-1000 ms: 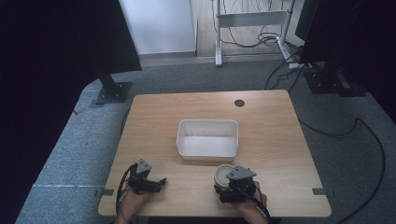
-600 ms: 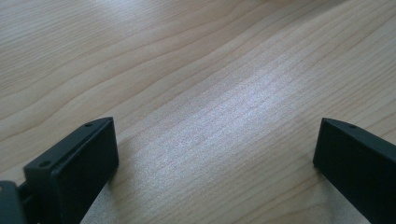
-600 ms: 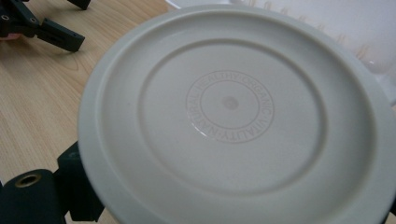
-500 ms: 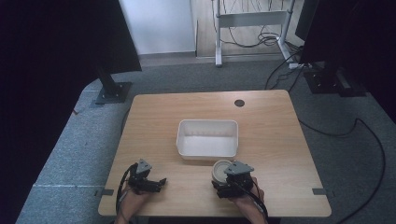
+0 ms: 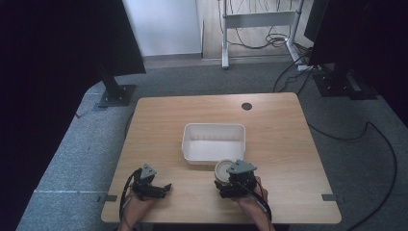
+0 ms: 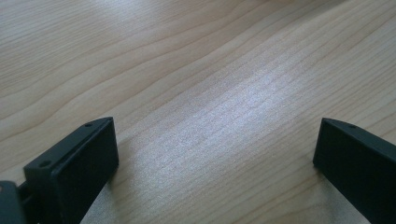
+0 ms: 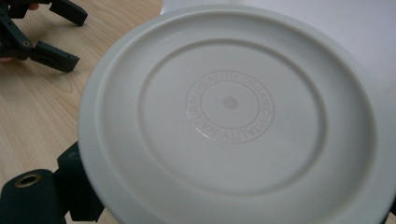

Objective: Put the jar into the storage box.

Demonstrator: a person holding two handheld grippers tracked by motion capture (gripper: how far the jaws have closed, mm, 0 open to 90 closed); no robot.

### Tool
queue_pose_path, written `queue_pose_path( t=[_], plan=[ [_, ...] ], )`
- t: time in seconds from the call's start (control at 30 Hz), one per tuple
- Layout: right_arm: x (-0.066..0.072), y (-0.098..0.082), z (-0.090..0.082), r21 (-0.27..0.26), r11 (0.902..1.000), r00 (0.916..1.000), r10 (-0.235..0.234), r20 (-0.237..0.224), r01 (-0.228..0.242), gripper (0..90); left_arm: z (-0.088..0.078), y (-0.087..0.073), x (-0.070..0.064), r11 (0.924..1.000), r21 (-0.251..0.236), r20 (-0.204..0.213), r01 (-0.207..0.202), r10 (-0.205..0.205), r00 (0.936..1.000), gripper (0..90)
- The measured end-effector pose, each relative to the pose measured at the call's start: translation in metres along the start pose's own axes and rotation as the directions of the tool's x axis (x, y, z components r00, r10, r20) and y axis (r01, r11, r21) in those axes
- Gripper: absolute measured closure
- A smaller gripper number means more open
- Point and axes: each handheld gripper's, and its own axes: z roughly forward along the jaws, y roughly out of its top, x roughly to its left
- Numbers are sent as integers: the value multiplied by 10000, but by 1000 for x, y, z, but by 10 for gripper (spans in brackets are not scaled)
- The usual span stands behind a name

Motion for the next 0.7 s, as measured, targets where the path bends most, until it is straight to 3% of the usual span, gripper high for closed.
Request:
queue_pose_path(
  t=[0.7],
  plan=[
    [-10, 25, 18, -166, 9997, 9998, 184, 69, -183, 93, 0, 0, 0, 10000, -7, -2, 10, -10, 10000, 0]
  ],
)
